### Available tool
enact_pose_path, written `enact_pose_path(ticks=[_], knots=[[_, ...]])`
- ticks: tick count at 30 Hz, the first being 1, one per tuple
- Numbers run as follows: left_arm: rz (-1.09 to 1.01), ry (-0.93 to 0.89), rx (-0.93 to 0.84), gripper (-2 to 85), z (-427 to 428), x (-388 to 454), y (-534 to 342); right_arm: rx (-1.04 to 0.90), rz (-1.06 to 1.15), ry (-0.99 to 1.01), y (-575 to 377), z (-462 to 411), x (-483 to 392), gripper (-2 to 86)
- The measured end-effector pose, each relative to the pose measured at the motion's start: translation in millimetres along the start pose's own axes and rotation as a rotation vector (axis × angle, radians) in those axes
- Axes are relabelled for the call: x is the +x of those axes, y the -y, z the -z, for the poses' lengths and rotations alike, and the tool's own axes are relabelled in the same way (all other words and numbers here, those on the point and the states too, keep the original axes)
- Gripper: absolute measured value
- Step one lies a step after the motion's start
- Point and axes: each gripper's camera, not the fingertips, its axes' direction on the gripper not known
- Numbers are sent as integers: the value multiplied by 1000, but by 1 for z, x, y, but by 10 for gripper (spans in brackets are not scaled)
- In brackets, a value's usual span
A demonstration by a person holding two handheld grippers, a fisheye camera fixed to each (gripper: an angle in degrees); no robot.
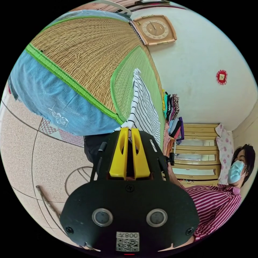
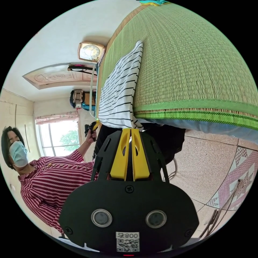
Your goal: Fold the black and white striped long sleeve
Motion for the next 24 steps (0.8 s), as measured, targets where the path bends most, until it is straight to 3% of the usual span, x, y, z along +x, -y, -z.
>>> enact_pose_path(ticks=[9,15,24], knots=[[-23,3,-35,50,-14,11,-20,1,36,-75,-6,-13,-8,77],[-41,67,-38,20,-20,34,-29,-102,66,-177,13,-33,-19,26],[-20,112,14,8,-29,58,-53,-158,104,-147,7,-14,-37,5]])
